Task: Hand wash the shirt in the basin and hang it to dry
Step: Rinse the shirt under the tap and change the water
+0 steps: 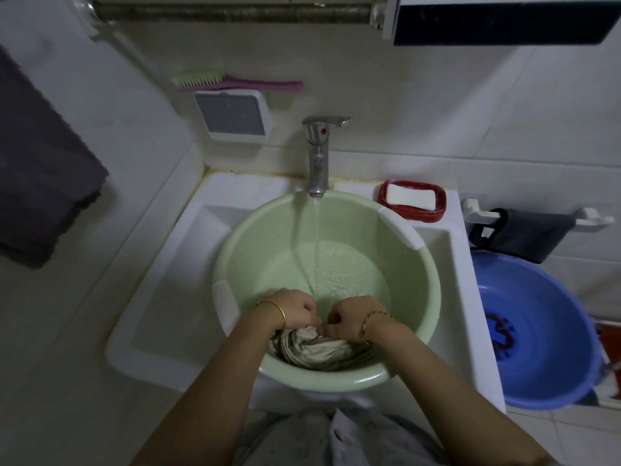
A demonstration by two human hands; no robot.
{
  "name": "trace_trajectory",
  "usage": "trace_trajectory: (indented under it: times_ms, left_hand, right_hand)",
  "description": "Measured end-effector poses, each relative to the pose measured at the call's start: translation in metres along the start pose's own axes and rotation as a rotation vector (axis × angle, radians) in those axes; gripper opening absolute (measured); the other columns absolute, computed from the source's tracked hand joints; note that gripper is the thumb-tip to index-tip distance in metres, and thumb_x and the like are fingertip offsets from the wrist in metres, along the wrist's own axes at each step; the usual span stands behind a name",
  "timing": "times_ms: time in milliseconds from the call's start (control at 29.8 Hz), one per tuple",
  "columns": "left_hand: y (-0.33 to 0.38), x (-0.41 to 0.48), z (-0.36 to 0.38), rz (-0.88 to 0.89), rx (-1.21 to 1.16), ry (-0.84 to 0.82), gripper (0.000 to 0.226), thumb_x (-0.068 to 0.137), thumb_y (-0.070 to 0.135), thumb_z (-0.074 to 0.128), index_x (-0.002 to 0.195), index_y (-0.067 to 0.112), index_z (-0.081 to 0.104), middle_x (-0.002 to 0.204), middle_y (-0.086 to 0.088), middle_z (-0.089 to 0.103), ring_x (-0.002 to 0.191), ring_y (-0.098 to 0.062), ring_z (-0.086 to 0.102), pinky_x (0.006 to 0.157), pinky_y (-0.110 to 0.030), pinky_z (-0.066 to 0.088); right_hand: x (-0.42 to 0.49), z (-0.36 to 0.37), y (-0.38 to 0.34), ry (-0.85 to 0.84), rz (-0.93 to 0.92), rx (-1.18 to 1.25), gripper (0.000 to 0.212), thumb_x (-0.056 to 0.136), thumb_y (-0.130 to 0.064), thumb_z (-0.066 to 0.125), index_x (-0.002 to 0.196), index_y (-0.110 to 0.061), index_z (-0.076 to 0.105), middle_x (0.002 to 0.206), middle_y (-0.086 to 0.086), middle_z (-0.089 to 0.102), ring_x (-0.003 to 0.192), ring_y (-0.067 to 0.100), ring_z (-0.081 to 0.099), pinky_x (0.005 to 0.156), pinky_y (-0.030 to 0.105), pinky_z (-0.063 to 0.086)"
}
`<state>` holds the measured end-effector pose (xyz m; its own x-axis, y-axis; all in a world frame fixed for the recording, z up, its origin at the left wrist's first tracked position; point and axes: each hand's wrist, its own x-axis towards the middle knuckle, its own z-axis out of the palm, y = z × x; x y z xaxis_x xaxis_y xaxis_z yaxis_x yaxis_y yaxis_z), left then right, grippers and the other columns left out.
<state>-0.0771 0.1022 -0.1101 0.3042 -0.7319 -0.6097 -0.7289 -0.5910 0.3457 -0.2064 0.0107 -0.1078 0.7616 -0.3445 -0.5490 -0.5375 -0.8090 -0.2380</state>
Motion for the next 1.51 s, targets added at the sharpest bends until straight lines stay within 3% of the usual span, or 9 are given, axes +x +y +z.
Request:
trace_trajectory:
  times_ms: [403, 738, 872, 1342, 1510]
  left_hand:
    - [0.0026, -0.0043, -0.0018, 0.01, 0.004, 0.014, 0.012, 0.08, 0.036, 0.062, 0.084, 0.026, 0.066, 0.102, 0.0, 0.066, 0.1, -0.021, 0.058, 0.081, -0.027, 0.044]
    - [0.0003, -0.0024, -0.0008, 0.014, -0.004, -0.001, 0.017, 0.08, 0.038, 0.064, 0.07, 0.026, 0.058, 0.102, -0.003, 0.066, 0.1, -0.022, 0.058, 0.084, -0.03, 0.046]
    - [-0.0014, -0.0007, 0.0006, 0.03, -0.027, -0.003, 0.006, 0.08, 0.033, 0.063, 0.08, 0.027, 0.063, 0.102, -0.004, 0.066, 0.102, -0.022, 0.058, 0.083, -0.029, 0.045]
    - [-0.0025, 0.0004, 0.0001, 0.006, -0.039, -0.025, 0.02, 0.079, 0.036, 0.063, 0.062, 0.03, 0.054, 0.084, 0.003, 0.057, 0.097, -0.022, 0.058, 0.083, -0.031, 0.046]
    - [-0.0018, -0.0001, 0.0002, 0.007, -0.049, -0.012, 0.019, 0.08, 0.038, 0.064, 0.065, 0.028, 0.055, 0.096, -0.004, 0.064, 0.099, -0.023, 0.058, 0.085, -0.032, 0.046]
  right_hand:
    - [-0.0001, -0.0019, -0.0011, -0.023, 0.031, 0.032, 0.055, 0.085, -0.065, 0.046, 0.112, -0.022, 0.065, 0.108, 0.002, 0.066, 0.1, 0.022, 0.059, 0.077, 0.027, 0.039]
    - [0.0003, -0.0013, -0.0018, -0.019, 0.036, 0.03, 0.055, 0.085, -0.065, 0.047, 0.112, -0.02, 0.065, 0.108, 0.003, 0.066, 0.1, 0.022, 0.059, 0.075, 0.027, 0.038]
    - [0.0005, -0.0017, -0.0023, -0.01, 0.036, 0.006, 0.054, 0.085, -0.064, 0.046, 0.11, -0.019, 0.065, 0.109, 0.004, 0.066, 0.101, 0.023, 0.059, 0.075, 0.028, 0.038]
    - [0.0022, -0.0007, -0.0012, -0.009, 0.041, 0.023, 0.055, 0.085, -0.064, 0.046, 0.111, -0.02, 0.065, 0.109, 0.003, 0.066, 0.101, 0.023, 0.059, 0.078, 0.029, 0.04]
    - [0.0026, 0.0, -0.0001, -0.005, 0.036, 0.027, 0.054, 0.084, -0.065, 0.047, 0.11, -0.021, 0.064, 0.108, 0.003, 0.066, 0.101, 0.023, 0.059, 0.076, 0.028, 0.039]
